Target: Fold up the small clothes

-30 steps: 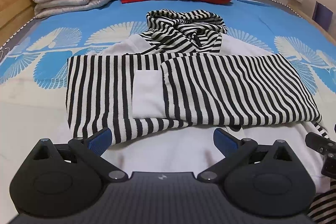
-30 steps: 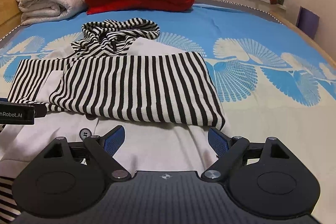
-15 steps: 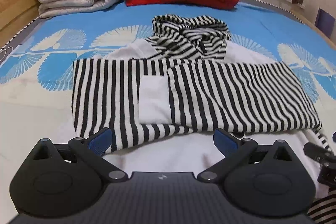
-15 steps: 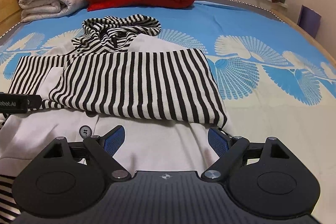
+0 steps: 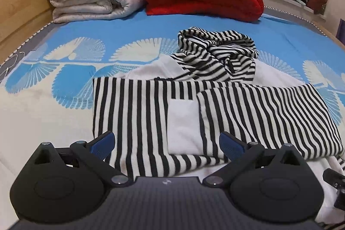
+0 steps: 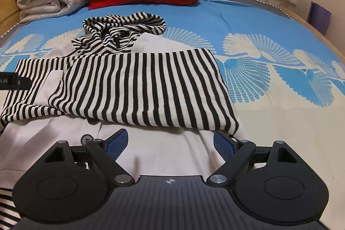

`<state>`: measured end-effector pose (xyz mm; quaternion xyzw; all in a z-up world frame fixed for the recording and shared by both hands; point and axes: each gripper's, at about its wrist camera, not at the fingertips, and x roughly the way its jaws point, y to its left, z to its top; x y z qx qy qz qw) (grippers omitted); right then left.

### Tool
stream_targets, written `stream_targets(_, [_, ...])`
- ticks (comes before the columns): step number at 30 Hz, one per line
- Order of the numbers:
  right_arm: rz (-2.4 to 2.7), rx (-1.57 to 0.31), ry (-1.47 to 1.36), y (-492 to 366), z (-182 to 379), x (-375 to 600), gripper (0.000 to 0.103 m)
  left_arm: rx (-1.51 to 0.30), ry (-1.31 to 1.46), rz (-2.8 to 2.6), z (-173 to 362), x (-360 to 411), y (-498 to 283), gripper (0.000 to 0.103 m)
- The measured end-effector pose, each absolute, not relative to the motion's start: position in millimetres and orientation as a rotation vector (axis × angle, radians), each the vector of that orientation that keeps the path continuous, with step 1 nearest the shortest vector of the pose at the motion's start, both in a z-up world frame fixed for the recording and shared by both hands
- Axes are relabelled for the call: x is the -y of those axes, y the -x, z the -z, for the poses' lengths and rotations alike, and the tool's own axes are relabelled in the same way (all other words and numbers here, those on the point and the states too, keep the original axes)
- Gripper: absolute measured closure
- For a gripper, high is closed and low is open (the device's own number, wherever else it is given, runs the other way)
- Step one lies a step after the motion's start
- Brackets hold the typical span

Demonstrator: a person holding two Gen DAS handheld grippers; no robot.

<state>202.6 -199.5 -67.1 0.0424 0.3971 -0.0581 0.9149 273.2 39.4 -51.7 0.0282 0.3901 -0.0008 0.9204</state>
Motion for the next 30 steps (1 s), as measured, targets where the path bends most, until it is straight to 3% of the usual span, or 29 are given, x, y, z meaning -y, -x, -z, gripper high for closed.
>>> stream_targets(6, [0.009,-0.656,-0.224,-246.6,1.3,220.2,0.015,-0.741,-0.096,0.002,31.3,-42.1,-313.1,0.000])
stream_targets(11, [0.033,-0.603,-0.300,-372.2,-35.0,237.8,0.011,-0.654,-0.085,0.046,12.7,-44.8,-389.9,0.000])
stream_targets(17, [0.158,-0.741,-0.498,-533.1,23.0,255.4,0.011,-0.732,-0.030,0.184,42.3,-28.2,-514.0,0.000])
stream_targets(25, [0.229,-0.756,-0.266,-621.2,104.6,232.7,0.011,-0.763,-0.125,0.214,100.2,20.1,-610.4,0.001])
stream_targets(26, [0.195,-0.760,-0.226,-627.6,110.0,226.5,0.015,-0.766,-0.163,0.237,106.2,27.3,-615.7,0.004])
stream_targets(27, [0.151,-0.762,-0.207,-631.4,114.1,221.9,0.043,-0.754,-0.189,0.255,109.3,31.6,-617.3,0.036])
stream_targets(28, [0.110,-0.785,-0.200,-635.9,117.7,217.1,0.079,-0.758,-0.201,0.270,111.2,34.5,-621.1,0.094])
stream_targets(29, [0.092,-0.796,-0.207,-636.9,117.4,214.2,0.103,-0.781,-0.163,0.275,110.6,32.6,-626.0,0.092])
stream_targets(30, [0.087,-0.775,-0.206,-634.9,112.7,211.4,0.103,-0.784,-0.074,0.280,104.5,24.5,-627.9,0.093])
